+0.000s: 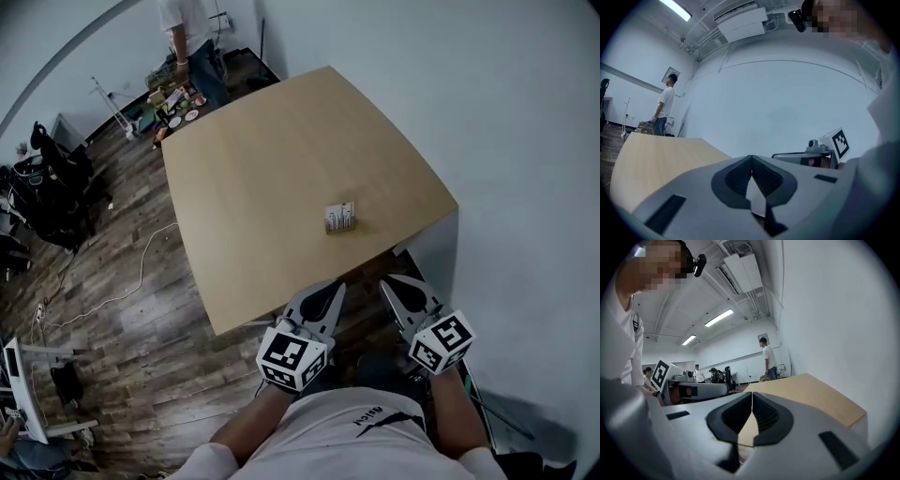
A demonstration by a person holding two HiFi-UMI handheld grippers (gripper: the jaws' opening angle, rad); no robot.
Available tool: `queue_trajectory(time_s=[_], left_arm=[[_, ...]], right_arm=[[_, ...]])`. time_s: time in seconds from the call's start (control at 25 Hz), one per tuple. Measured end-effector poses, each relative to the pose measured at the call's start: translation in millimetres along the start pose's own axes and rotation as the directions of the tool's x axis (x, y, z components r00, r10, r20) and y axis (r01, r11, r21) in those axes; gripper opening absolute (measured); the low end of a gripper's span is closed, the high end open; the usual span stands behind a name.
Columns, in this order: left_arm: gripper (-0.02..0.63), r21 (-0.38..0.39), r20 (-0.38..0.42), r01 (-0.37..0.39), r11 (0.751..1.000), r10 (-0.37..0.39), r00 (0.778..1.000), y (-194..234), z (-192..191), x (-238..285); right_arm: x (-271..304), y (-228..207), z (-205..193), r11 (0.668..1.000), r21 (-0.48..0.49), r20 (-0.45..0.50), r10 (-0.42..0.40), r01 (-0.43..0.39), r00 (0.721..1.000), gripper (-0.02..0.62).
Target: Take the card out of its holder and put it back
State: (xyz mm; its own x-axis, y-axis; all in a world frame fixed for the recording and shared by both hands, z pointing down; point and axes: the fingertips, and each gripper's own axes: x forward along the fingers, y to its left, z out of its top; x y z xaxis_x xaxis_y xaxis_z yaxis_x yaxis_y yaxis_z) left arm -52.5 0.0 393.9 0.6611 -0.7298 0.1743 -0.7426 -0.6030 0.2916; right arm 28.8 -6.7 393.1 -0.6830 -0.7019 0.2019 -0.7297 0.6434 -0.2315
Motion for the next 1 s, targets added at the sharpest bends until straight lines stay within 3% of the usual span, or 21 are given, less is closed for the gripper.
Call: queue_trajectory(time_s=[0.28,0.52,0.8,1.0], left_arm=[[0.012,-0.020,0.001,-0.044,0.999,0.044,0.999,50.6,7.4,38.8],[0.012,-0.053,-0.015,-0.138,0.989,0.137,0.990,92.6,16.3,80.7],[0.012,-0.072,-0.040,-0.239,0.968,0.236,0.971,121.2,1.1,134.3],[0.012,-0.102,-0.054,-0.312,0.945,0.308,0.950,149.0,-10.6,146.9]], right_arm=[[60.5,-47.7,-1.7,0.992,-0.043,-0.063,0.120,-0.123,0.991,0.015],[116.9,-100.1,-15.6,0.966,-0.063,-0.174,0.239,-0.253,0.955,0.017],[171.3,-178.8,-76.6,0.922,-0.056,-0.355,0.340,-0.383,0.871,0.043],[207.9,-202.8,-123.9,0.887,-0.044,-0.452,0.393,-0.460,0.801,0.069]])
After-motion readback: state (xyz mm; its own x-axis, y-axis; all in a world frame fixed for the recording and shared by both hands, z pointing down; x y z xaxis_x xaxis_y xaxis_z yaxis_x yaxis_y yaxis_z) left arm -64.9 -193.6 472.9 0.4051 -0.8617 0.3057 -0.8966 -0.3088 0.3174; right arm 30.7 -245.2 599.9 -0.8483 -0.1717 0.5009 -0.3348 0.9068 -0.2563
